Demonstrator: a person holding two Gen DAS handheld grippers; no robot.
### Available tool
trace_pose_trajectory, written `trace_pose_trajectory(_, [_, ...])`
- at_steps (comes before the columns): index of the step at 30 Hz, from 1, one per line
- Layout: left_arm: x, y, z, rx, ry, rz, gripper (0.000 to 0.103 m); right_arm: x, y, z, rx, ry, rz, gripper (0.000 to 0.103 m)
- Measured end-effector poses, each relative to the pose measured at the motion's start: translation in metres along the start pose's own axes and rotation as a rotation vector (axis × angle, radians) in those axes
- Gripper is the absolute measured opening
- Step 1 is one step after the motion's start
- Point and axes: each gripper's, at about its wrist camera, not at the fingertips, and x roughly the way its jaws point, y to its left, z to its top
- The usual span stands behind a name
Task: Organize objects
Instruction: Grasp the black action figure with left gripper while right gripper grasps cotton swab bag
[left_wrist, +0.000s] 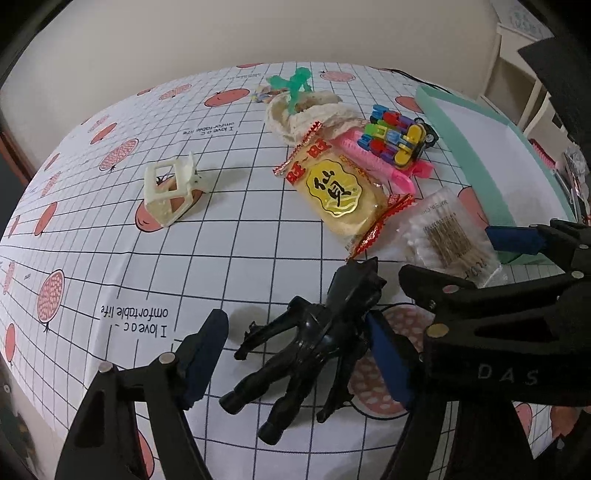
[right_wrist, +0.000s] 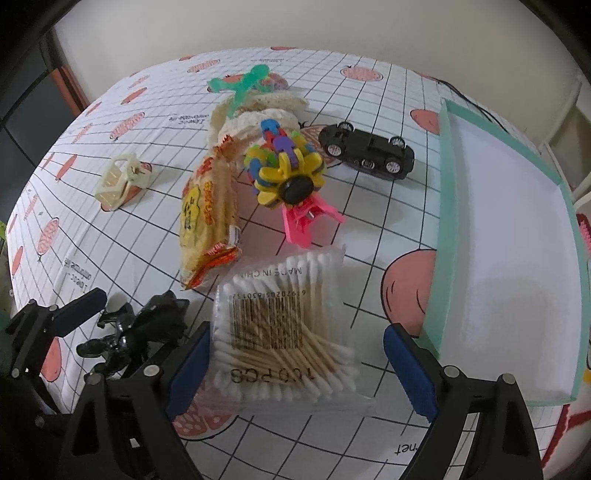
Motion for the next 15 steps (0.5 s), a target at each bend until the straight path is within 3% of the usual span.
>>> trace_pose_trajectory(6, [0.0006, -0.0007, 0.0011, -0.019, 0.001, -0.007, 0.077, 0.0059, -0.0013, 0.0029, 0.003, 0.002, -0.002, 0.092])
trace_pose_trajectory(12, [0.0000, -0.0018, 0.0016, -0.021, -0.006, -0.015, 0.070, 0.0058, -0.0001, 0.0028, 0.008, -0.002, -0.003, 0.092])
trace_pose_trajectory(15, [-0.0001, -0.0026, 0.0022, -0.016, -0.007, -0.019, 0.068, 0.0049, -0.0002, 0.0050, 0.009, -0.005, -0.010, 0.085])
